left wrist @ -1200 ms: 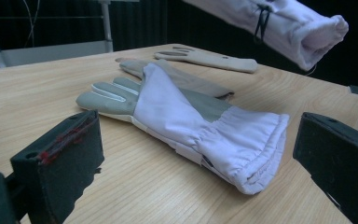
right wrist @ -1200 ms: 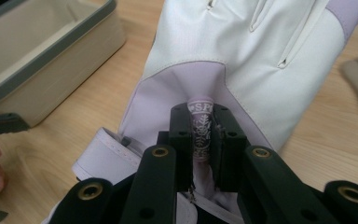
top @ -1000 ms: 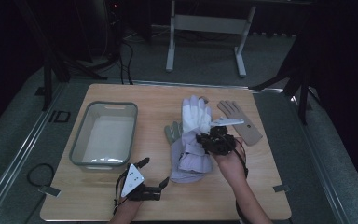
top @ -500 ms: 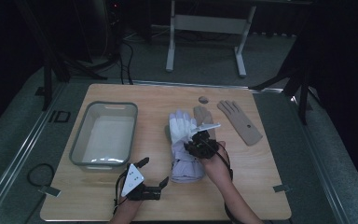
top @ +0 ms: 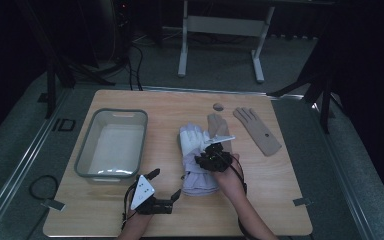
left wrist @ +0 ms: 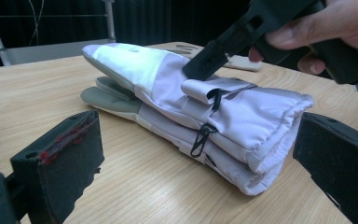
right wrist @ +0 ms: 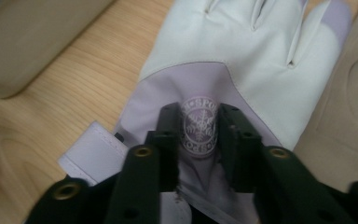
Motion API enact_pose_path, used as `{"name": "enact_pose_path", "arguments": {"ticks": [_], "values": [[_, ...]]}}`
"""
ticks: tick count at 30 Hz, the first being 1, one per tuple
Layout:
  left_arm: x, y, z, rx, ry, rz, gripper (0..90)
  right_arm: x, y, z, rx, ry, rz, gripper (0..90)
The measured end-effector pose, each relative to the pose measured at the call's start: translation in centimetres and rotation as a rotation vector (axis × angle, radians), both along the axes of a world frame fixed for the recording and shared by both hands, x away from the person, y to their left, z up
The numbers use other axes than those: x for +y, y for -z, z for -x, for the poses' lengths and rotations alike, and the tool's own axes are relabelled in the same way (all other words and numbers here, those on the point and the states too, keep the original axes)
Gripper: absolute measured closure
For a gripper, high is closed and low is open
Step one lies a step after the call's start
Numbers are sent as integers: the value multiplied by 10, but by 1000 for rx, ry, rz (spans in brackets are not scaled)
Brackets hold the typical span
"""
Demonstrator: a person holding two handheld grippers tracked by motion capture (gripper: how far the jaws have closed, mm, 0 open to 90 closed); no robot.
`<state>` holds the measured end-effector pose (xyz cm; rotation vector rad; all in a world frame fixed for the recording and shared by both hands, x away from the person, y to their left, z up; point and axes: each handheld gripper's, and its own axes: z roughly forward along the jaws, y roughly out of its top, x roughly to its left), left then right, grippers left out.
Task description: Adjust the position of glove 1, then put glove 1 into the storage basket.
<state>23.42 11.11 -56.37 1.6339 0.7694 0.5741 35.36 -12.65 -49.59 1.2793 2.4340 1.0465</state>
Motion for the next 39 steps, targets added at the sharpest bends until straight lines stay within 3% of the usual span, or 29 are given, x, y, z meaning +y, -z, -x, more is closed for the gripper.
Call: {"name": "enact_pose_path", "arguments": {"ticks": [2, 4, 5, 9, 12, 14, 15, 20, 22, 25, 26, 28, 29, 33, 34, 36, 39], "values": [[0, 0, 0, 0, 1, -3, 15, -5, -4, 2, -34, -16, -19, 556], [0, 0, 0, 0, 0, -1, 15, -12, -9, 5, -116, -41, -24, 448], [0, 0, 0, 1, 0, -1, 15, -15, -11, 6, -133, -59, -39, 419], [-1, 0, -1, 5, 3, -6, 15, -30, -18, 9, -118, -107, -66, 288], [-1, 0, -1, 7, 4, -13, 15, -44, -19, 7, -73, -129, -117, 190], [-2, 0, -1, 10, 6, -17, 15, -47, -19, 8, -85, -131, -132, 181], [-2, 0, -1, 9, 5, -18, 15, -55, -16, 8, -125, -132, -158, 140], [-3, -1, -2, 22, 5, -31, 15, -66, -10, 9, -187, -200, -166, 139], [-3, -1, -3, 26, 0, -34, 15, -70, -8, 13, -247, -200, -121, 139], [-4, -3, -4, 46, -3, -46, 16, -74, -6, 14, -215, -209, -109, 141], [-5, -9, -4, 87, 12, -33, 16, -81, -5, 15, -208, -202, -121, 145], [-5, -12, -5, 99, 22, -25, 18, -83, -5, 16, -200, -198, -125, 143], [-6, -18, -7, 124, 68, 1, 18, -86, -4, 16, -187, -189, -122, 130], [-9, -33, -13, 167, 127, 17, 29, -89, -5, 17, -144, -183, -151, 102], [-11, -37, -15, 177, 132, 12, 29, -88, -5, 16, -136, -179, -147, 142], [-14, -46, -18, 205, 136, 1, 29, -88, -7, 15, -153, -135, -130, 330], [-21, -57, -22, 248, 106, -35, 53, -88, -10, 10, -149, -112, -173, 487]]}}
